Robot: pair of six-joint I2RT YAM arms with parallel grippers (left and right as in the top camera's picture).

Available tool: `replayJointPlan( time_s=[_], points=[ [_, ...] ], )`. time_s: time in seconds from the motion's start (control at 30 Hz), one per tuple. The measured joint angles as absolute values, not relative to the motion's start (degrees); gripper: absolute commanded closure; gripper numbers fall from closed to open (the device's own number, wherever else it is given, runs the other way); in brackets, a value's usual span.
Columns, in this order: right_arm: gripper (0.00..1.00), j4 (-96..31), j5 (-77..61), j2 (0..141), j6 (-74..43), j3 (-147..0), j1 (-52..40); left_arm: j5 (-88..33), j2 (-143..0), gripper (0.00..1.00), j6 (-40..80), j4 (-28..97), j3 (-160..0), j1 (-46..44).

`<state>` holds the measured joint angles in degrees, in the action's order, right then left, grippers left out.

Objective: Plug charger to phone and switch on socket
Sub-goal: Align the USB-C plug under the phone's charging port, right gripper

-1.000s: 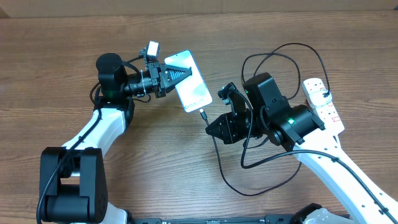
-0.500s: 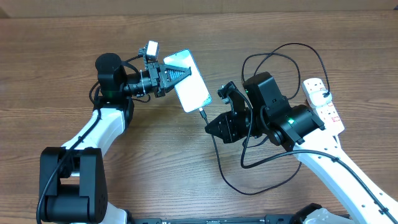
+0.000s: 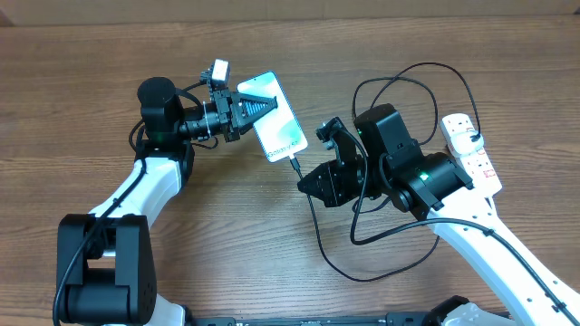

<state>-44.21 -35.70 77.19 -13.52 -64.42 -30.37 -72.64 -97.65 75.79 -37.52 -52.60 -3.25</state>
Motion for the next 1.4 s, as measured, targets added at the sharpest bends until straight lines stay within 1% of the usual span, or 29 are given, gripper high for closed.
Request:
replayJointPlan(
  time_s=[1.4],
  points=[
    [0.96, -42.63, -37.56, 77.19, -13.54, -64.42, -30.41, -71.42, -97.65, 0.96, 76.03, -37.54, -52.9, -4.54]
  ],
)
